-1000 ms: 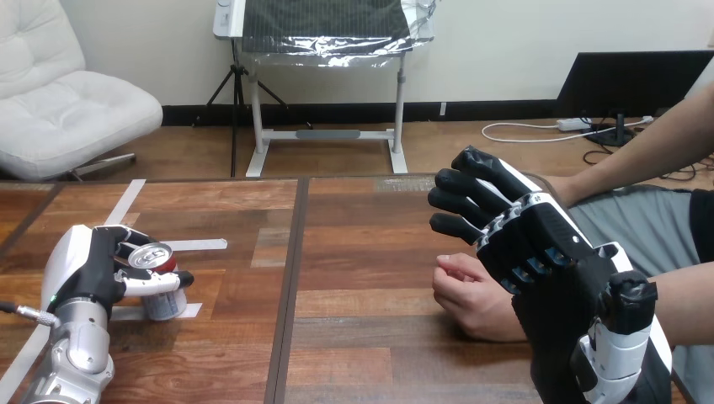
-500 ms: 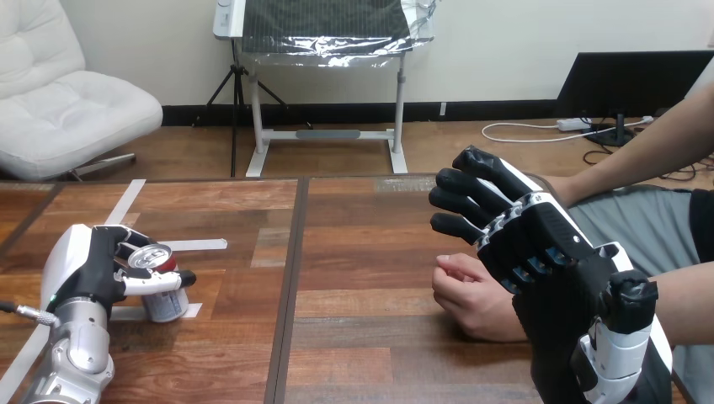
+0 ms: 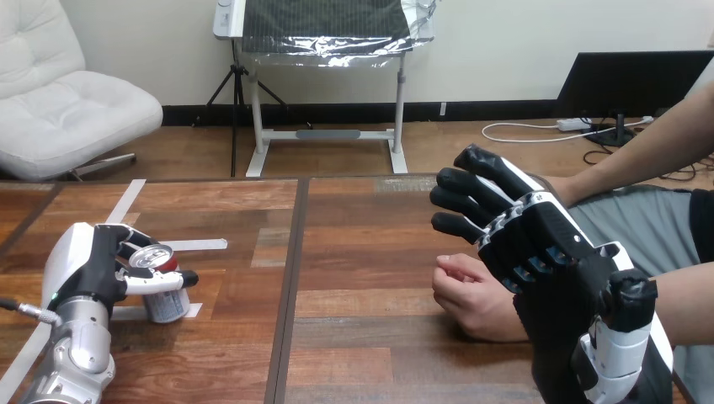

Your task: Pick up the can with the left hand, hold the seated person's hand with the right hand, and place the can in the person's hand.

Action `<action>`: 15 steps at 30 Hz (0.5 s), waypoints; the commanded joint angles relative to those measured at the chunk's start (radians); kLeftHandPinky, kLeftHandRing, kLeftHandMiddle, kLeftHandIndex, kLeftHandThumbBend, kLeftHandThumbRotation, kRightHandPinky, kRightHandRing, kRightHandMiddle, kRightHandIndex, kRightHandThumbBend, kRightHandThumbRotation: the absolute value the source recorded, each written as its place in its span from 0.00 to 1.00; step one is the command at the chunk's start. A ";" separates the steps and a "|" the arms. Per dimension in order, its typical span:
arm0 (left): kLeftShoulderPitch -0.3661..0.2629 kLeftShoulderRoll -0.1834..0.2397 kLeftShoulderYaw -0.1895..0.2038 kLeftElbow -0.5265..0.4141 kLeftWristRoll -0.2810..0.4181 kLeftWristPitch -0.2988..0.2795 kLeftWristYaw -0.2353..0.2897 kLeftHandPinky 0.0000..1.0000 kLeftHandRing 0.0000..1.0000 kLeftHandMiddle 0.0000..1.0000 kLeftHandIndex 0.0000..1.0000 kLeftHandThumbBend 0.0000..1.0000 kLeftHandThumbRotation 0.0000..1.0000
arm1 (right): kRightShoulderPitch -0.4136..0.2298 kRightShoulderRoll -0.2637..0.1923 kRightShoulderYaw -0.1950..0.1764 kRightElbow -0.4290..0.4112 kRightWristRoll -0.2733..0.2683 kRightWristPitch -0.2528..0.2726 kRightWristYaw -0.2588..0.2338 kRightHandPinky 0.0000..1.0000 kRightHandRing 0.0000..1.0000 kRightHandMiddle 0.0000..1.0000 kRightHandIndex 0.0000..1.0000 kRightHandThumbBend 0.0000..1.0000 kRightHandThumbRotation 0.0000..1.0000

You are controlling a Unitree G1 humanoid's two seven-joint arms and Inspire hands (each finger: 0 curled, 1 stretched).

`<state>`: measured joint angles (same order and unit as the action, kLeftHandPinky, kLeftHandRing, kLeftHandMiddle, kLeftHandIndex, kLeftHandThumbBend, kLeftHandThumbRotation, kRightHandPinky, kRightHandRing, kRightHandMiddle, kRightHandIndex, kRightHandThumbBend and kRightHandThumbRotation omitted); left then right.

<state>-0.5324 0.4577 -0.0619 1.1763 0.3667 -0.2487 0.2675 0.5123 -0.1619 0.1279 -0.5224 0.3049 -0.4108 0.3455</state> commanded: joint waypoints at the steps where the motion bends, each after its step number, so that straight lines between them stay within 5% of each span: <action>1: -0.075 0.022 -0.020 -0.083 0.010 -0.032 -0.008 0.33 0.37 0.40 0.47 0.75 0.00 | -0.076 0.002 -0.036 0.018 0.000 -0.015 -0.004 0.85 0.87 0.85 0.88 0.81 0.99; 15: -0.021 0.037 -0.015 -0.281 0.001 -0.054 -0.070 0.22 0.26 0.33 0.45 0.76 0.00 | -0.184 -0.034 -0.109 0.135 -0.080 -0.021 0.002 0.88 0.89 0.88 0.90 0.77 0.99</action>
<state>-0.5136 0.4580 -0.0675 1.0587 0.3660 -0.2490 0.2168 0.4359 -0.1721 0.0615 -0.4398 0.2701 -0.4108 0.3518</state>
